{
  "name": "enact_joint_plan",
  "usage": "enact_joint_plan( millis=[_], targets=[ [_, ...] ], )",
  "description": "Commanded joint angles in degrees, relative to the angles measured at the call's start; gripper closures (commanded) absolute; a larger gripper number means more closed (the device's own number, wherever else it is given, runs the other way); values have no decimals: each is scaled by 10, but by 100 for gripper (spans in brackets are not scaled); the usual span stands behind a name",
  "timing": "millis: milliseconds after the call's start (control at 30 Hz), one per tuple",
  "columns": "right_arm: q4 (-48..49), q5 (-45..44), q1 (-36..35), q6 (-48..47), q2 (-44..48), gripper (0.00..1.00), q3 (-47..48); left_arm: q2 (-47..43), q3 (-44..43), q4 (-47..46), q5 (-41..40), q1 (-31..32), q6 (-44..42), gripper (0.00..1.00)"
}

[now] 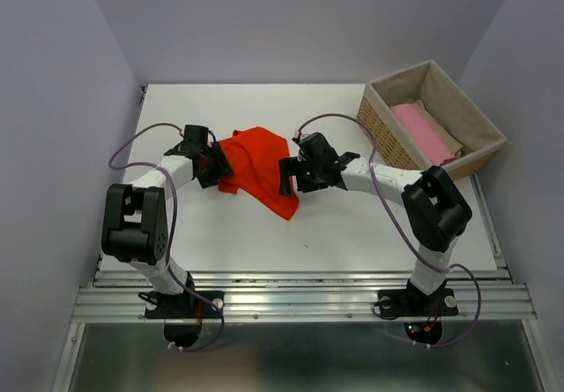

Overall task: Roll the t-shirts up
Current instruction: Place the T-shirt at the center of the board.

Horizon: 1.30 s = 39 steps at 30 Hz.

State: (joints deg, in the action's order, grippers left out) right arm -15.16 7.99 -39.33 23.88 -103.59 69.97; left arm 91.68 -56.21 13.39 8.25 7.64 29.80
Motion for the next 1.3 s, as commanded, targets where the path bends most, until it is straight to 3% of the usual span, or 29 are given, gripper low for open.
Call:
enact_joint_plan(
  millis=[0,100,133,200,233,267,300,367,467,767,1000,1267],
  targets=[
    [12,-11,-20,10,-41,3,35,23,8,-45,21,-3,0,45],
    [13,-14,-25,12,-58,8,42,27,8,-51,22,-3,1,62],
    [15,-15,-30,13,-67,16,46,29,6,-49,20,-3,0,79],
    [18,-17,-30,16,-74,29,53,33,-5,-36,19,-5,-5,100],
    [21,-16,-30,16,-78,50,60,33,-10,-31,17,-6,-7,100],
    [23,-14,-30,17,-79,62,64,29,-17,-24,14,-7,-11,100],
    [24,-15,-30,20,-79,85,76,25,-21,-21,13,-9,-14,100],
    [22,-18,-30,21,-77,99,94,11,-31,-13,10,-13,-18,100],
    [12,-20,-30,14,-69,99,136,-19,-78,16,7,-29,-31,100],
    [2,-19,-30,-1,2,99,261,-89,-336,98,-3,-55,-78,100],
    [25,-25,-30,2,75,99,278,-130,-441,114,22,-55,-92,100],
    [28,-136,-30,-33,173,99,269,-166,-478,89,96,-55,-91,100]
  ],
)
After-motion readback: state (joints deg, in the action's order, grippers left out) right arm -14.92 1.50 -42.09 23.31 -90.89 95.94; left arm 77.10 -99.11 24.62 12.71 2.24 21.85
